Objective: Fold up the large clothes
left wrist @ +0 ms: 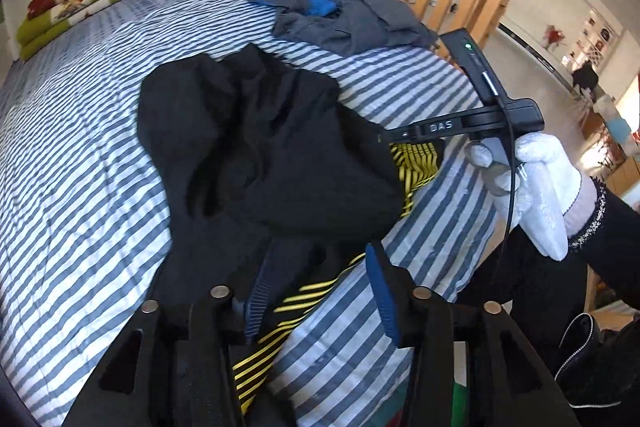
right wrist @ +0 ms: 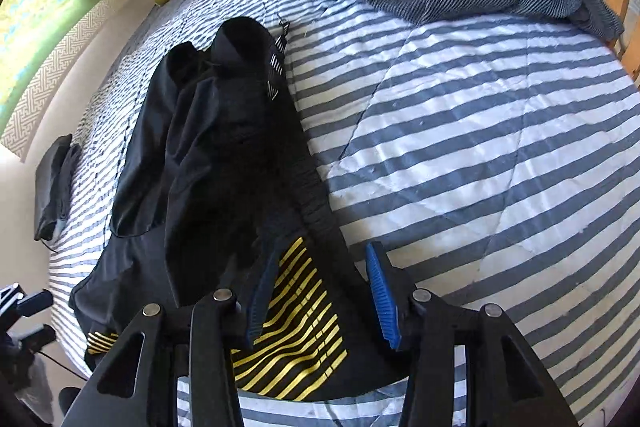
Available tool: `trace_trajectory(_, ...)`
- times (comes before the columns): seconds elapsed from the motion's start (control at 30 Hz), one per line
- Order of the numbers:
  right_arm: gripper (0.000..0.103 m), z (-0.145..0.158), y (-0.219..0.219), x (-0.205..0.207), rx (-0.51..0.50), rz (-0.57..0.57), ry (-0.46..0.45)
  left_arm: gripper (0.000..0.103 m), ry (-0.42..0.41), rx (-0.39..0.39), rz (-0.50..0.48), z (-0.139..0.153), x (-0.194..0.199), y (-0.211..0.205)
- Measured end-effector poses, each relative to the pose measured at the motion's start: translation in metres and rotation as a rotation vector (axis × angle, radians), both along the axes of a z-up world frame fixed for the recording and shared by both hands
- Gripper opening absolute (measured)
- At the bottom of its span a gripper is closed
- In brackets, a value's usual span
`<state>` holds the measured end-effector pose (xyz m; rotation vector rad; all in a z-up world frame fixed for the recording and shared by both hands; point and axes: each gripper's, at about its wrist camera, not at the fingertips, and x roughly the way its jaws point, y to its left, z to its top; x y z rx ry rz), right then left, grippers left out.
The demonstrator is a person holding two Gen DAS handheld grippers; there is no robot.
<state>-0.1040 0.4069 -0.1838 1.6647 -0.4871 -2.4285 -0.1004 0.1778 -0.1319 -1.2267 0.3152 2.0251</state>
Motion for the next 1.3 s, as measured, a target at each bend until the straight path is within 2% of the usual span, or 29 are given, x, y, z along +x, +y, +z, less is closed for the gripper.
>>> trace_trajectory(0.03, 0.025, 0.0, 0.0, 0.002, 0.004, 0.009, 0.002, 0.059, -0.005, 0.009, -0.021, -0.003, 0.001, 0.018)
trace_trajectory(0.07, 0.013, 0.0, 0.0, 0.003, 0.019, 0.023, 0.006, 0.06, -0.013, 0.019, -0.039, -0.007, 0.001, 0.034)
trace_trajectory(0.1, 0.01, 0.003, 0.001, 0.007, 0.026, 0.032, 0.016, 0.06, -0.021, 0.026, -0.058, -0.012, 0.0, 0.051)
trace_trajectory(0.23, 0.008, 0.011, 0.012, 0.02, -0.02, 0.058, 0.027, 0.061, -0.025, 0.014, -0.086, -0.038, -0.013, 0.115)
trace_trajectory(0.3, 0.008, 0.018, 0.019, 0.029, -0.025, 0.066, 0.038, 0.061, 0.006, -0.026, -0.096, -0.053, -0.021, 0.139)
trace_trajectory(0.33, 0.008, 0.021, 0.023, 0.032, -0.032, 0.07, 0.038, 0.059, -0.008, -0.038, -0.093, -0.062, -0.026, 0.149)
trace_trajectory(0.4, 0.005, 0.025, 0.027, 0.035, -0.033, 0.064, 0.04, 0.019, -0.078, -0.027, -0.12, -0.079, -0.031, 0.161)
trace_trajectory(0.43, 0.005, 0.025, 0.025, 0.034, -0.026, 0.057, 0.04, 0.003, -0.074, -0.053, -0.124, -0.085, -0.03, 0.166)
trace_trajectory(0.5, 0.005, 0.026, 0.033, 0.034, -0.025, 0.047, 0.034, 0.003, -0.078, -0.042, -0.131, -0.089, -0.025, 0.166)
trace_trajectory(0.57, 0.005, 0.025, 0.04, 0.032, -0.016, 0.031, 0.036, 0.002, -0.12, 0.011, -0.135, -0.083, -0.016, 0.159)
trace_trajectory(0.63, 0.005, 0.024, 0.048, 0.028, -0.028, 0.019, 0.038, 0.002, -0.119, 0.037, -0.167, -0.072, 0.001, 0.149)
trace_trajectory(0.77, 0.013, 0.02, 0.053, 0.011, -0.068, 0.011, 0.035, 0.003, -0.105, 0.044, -0.218, -0.06, 0.037, 0.123)
trace_trajectory(0.87, 0.015, 0.015, 0.047, -0.007, -0.092, 0.028, 0.034, 0.002, -0.076, 0.021, -0.23, -0.062, 0.053, 0.12)
trace_trajectory(1.0, 0.015, 0.009, 0.033, -0.033, -0.085, 0.043, 0.024, 0.002, -0.084, 0.053, -0.222, -0.061, 0.057, 0.126)
trace_trajectory(1.1, 0.015, 0.008, 0.027, -0.036, -0.108, 0.046, 0.008, 0.003, -0.097, 0.067, -0.242, -0.062, 0.058, 0.136)
trace_trajectory(1.23, 0.016, 0.008, 0.026, -0.018, -0.111, 0.061, -0.01, 0.019, -0.166, 0.107, -0.238, -0.051, 0.04, 0.126)
trace_trajectory(1.3, 0.018, 0.013, 0.032, 0.002, -0.095, 0.05, 0.001, 0.029, -0.133, 0.098, -0.216, -0.038, 0.02, 0.113)
